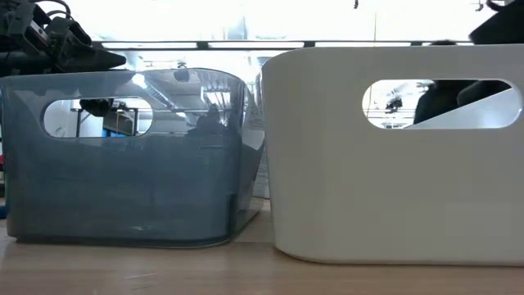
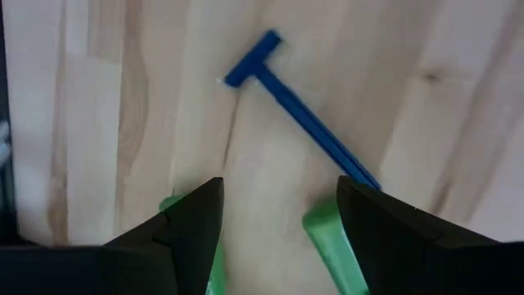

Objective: Pick & Place Travel size toiletries
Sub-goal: Put the blue razor into the white bin

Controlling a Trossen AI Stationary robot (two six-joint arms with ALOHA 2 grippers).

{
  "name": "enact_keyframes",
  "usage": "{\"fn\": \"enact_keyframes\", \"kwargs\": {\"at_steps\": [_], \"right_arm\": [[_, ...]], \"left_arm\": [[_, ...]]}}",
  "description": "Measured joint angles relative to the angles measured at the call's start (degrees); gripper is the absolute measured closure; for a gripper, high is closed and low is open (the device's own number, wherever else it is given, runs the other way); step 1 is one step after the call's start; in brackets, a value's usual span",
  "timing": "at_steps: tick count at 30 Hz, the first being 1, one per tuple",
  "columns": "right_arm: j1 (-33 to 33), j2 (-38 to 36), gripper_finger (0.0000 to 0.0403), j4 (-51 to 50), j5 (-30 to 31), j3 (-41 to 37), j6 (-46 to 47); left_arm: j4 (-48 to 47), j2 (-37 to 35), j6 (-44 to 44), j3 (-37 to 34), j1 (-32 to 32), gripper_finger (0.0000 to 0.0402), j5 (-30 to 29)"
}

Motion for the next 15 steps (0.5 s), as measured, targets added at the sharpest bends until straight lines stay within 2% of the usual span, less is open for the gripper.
{"fn": "enact_keyframes", "kwargs": {"at_steps": [11,15], "right_arm": [[2.3,7.5,0.0180,1.0,0.4,5.0,-22.0],[2.5,8.8,0.0187,4.7,0.5,4.8,-26.9]], "left_arm": [[0.0,0.0,0.0,0.0,0.0,0.0250,0.0],[0.0,0.0,0.0,0.0,0.0,0.0250,0.0]]}}
